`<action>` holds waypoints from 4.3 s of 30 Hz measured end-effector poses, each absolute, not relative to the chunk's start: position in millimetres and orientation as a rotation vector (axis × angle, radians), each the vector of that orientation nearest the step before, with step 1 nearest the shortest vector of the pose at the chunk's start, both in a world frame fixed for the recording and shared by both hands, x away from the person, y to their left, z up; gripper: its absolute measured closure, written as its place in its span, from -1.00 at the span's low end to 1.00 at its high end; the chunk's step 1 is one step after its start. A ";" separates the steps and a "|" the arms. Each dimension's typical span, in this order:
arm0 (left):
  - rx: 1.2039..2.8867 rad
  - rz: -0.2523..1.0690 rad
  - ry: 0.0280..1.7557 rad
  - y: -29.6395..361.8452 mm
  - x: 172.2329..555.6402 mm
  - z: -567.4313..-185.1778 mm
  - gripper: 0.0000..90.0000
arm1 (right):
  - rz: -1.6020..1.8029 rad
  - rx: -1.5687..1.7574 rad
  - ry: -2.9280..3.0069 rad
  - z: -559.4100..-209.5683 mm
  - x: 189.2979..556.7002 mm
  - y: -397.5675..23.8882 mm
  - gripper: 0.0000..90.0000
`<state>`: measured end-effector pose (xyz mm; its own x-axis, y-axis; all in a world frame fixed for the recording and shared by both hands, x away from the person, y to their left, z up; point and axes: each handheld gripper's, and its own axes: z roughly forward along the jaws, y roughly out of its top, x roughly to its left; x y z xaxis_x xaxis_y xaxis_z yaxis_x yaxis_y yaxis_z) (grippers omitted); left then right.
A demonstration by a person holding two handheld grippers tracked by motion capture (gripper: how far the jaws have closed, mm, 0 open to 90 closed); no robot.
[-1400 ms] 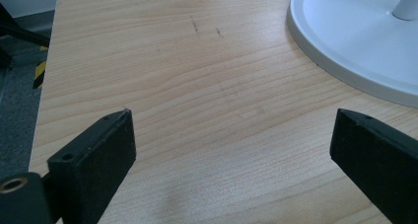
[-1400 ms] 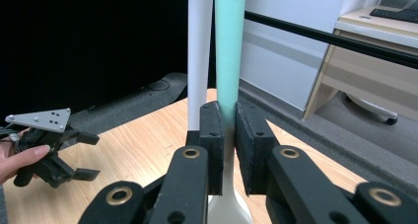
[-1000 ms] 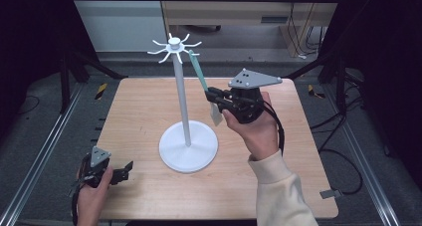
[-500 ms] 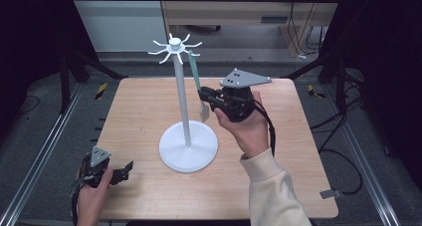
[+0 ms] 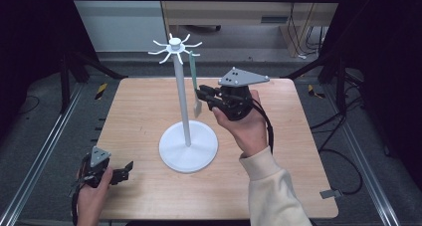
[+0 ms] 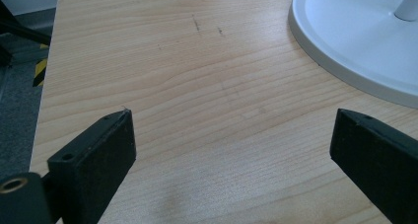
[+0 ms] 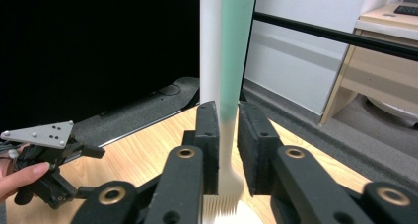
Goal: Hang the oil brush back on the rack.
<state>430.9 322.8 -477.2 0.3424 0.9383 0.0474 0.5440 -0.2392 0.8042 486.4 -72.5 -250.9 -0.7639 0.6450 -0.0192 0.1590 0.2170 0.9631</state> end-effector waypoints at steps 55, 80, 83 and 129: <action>1.847 0.758 1.240 323.8 431.1 -470.2 -0.94 | 1.203 0.912 2.001 -277.3 457.2 -101.2 -0.85; 1.855 0.756 1.228 321.7 431.6 -469.5 -0.94 | 1.118 1.095 1.957 -310.7 486.1 -156.2 -0.84; 1.858 0.754 1.228 322.1 431.6 -469.0 -0.94 | 1.098 1.108 1.954 -314.4 488.8 -161.4 -0.82; 1.900 0.760 1.194 315.2 429.2 -469.2 -0.94 | 0.983 1.377 2.006 -395.0 522.3 -214.6 -0.77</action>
<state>429.2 315.2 -469.2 0.3875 0.9176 0.0893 0.4698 -0.2798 0.8372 522.3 -214.6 -395.0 -0.3545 0.9350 -0.0103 0.5647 0.2228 0.7946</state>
